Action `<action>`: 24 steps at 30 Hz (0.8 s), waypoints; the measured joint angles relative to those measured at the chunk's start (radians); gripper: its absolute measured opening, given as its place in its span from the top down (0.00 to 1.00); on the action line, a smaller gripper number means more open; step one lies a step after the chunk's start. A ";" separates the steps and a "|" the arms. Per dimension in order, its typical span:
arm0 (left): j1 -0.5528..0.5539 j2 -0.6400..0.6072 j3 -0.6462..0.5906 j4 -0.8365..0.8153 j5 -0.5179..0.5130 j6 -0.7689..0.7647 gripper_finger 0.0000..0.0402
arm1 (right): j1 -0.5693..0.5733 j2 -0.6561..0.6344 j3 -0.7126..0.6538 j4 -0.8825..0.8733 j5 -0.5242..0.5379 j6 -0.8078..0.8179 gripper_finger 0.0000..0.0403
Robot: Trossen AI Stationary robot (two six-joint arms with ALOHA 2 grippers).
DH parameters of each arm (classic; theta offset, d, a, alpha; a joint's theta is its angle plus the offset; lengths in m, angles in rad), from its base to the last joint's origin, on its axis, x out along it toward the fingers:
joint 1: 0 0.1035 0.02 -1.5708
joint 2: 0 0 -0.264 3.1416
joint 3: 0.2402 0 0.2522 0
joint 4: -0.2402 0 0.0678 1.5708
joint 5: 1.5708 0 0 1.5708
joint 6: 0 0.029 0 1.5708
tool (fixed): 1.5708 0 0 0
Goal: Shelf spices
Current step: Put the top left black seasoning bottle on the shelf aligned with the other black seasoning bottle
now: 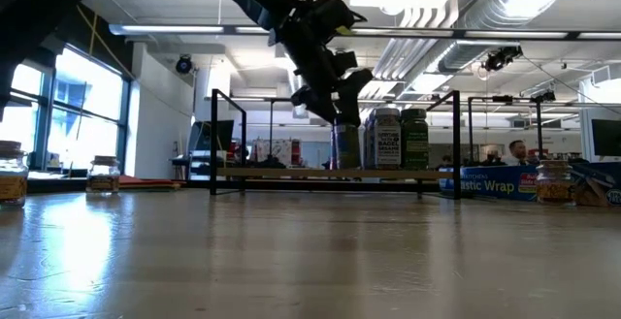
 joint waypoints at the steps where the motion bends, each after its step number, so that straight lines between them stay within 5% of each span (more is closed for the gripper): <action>1: 0.000 0.000 0.000 0.004 -0.004 0.006 0.44 | 0.000 0.000 0.000 0.000 0.000 0.000 0.23; 24: 0.002 -0.002 0.000 0.026 -0.016 0.071 0.39 | -0.002 0.000 0.000 0.001 0.002 0.000 0.23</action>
